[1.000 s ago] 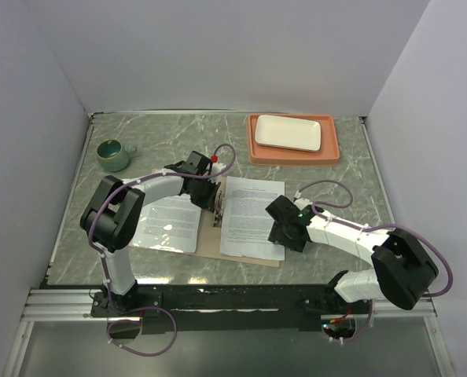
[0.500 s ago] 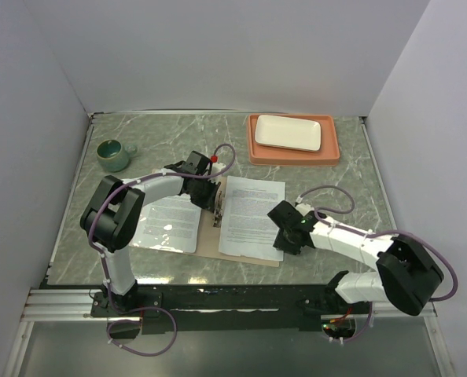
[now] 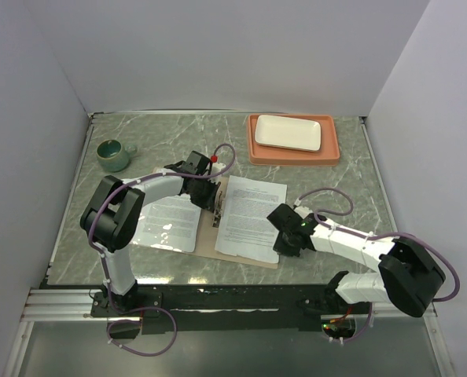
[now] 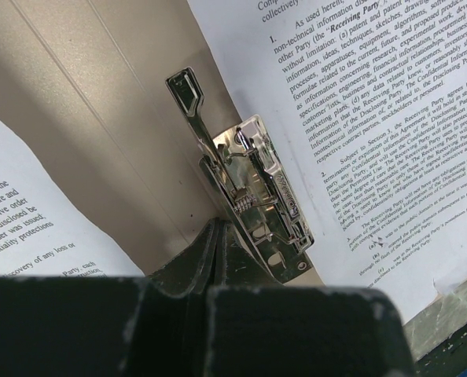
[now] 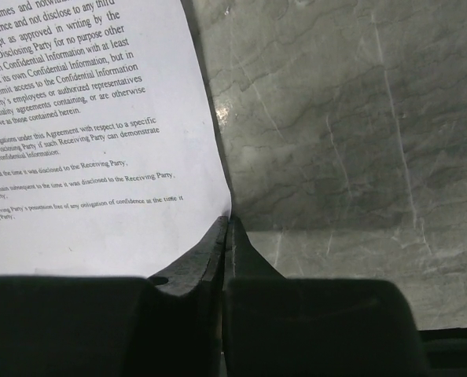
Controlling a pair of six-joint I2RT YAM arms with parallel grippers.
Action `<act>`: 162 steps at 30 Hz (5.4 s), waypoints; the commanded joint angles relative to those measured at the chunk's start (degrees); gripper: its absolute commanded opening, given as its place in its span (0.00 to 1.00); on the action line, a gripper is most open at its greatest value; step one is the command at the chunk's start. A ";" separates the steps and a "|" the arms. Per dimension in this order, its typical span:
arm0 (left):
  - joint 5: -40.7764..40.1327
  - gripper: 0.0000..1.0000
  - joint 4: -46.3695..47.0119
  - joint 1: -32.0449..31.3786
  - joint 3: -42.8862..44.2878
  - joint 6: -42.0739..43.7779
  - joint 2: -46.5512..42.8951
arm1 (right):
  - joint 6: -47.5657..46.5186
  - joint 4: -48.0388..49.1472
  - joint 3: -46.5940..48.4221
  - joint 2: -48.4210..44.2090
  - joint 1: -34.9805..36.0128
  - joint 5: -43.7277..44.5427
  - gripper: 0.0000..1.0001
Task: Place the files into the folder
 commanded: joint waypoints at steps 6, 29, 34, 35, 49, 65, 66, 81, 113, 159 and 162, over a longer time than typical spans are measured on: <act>-1.19 0.01 -2.15 0.09 -2.27 -0.18 0.75 | -2.66 4.46 1.40 -0.86 2.04 -0.42 0.00; -1.36 0.01 -2.33 0.18 -2.10 -0.27 0.93 | -10.67 5.70 6.59 3.01 3.54 -0.86 0.00; -1.10 0.01 -2.24 0.45 -2.19 -0.35 1.01 | -11.80 4.29 5.36 1.16 3.54 -0.33 0.00; -1.10 0.01 -2.15 0.45 -2.27 -0.44 0.93 | -11.98 3.86 5.09 0.99 3.54 -0.16 0.00; -1.45 0.01 -2.68 0.62 -1.57 -0.53 1.19 | -18.93 0.95 3.77 -0.51 3.45 -1.91 0.00; -1.45 0.01 -3.38 0.62 -0.60 -0.53 1.63 | -22.97 -1.51 3.42 -1.91 3.54 -4.29 0.00; -1.37 0.01 -3.30 0.62 -0.60 -0.44 1.72 | -23.41 -1.77 3.51 -1.92 3.62 -4.29 0.00; -1.10 0.01 -3.56 0.62 -0.52 -0.53 1.54 | -24.11 -0.37 6.67 1.68 4.50 -5.96 0.00; -1.10 0.01 -3.30 1.59 -1.48 0.08 0.93 | -22.62 -6.53 18.00 1.23 -2.32 2.39 0.68; 5.49 0.01 -10.50 7.64 2.20 2.02 -8.03 | -17.88 21.59 42.62 36.66 -13.87 -20.10 0.62; 5.75 0.01 -12.17 9.75 3.35 5.44 -10.58 | -17.96 24.76 44.11 39.47 -13.78 -24.32 0.62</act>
